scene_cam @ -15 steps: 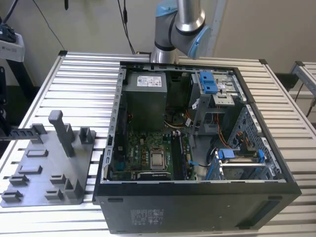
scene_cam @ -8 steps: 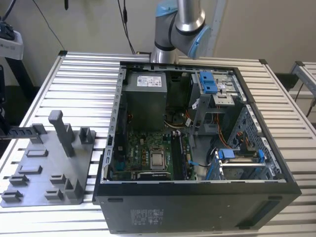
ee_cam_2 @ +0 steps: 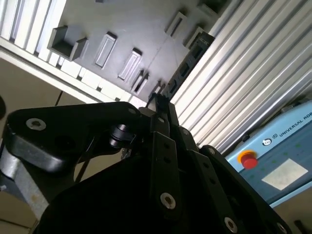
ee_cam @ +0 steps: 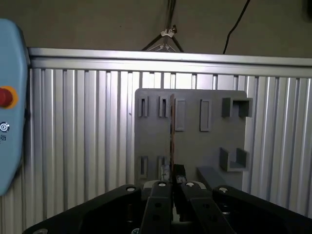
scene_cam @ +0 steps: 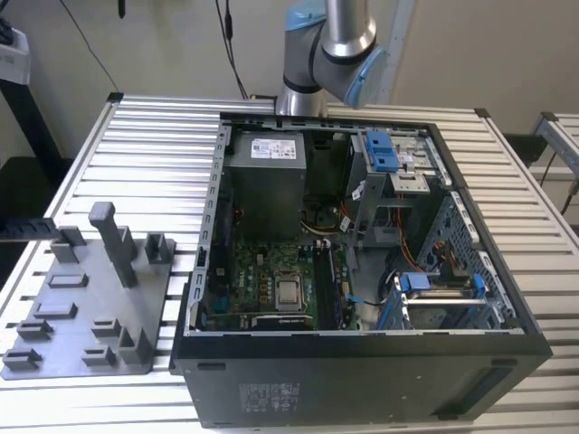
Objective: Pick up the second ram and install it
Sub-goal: 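Pick up the second ram and move it above second insertion slot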
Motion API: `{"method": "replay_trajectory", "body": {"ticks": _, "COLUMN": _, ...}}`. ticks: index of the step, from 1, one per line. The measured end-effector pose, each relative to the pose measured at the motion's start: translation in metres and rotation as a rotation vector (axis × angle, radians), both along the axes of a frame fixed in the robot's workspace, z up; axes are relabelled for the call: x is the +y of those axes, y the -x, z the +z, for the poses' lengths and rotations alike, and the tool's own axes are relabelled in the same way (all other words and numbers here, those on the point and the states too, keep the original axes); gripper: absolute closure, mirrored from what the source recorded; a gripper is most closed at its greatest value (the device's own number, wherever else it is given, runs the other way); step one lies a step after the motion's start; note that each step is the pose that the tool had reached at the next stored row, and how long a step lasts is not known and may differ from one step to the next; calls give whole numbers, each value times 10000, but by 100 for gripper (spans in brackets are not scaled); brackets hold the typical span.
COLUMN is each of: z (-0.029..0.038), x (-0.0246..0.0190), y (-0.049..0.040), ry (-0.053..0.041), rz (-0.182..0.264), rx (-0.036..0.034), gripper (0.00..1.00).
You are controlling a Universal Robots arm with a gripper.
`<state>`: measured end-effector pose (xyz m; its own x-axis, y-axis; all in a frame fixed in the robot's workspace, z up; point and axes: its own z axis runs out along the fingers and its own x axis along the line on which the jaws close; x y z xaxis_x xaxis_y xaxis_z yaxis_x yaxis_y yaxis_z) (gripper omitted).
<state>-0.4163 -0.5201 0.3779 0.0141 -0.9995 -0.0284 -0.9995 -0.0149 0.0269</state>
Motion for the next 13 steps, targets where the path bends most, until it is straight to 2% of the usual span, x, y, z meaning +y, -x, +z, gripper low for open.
{"method": "replay_trajectory", "body": {"ticks": 7, "z": 109, "x": 0, "y": 0, "ry": 6, "rz": 0, "rx": -6, "gripper": 86}}
{"method": "replay_trajectory", "body": {"ticks": 11, "z": 257, "x": 0, "y": 0, "ry": 6, "rz": 0, "rx": -16, "gripper": 86}}
{"method": "replay_trajectory", "body": {"ticks": 13, "z": 288, "x": 0, "y": 0, "ry": 6, "rz": 1, "rx": -22, "gripper": 86}}
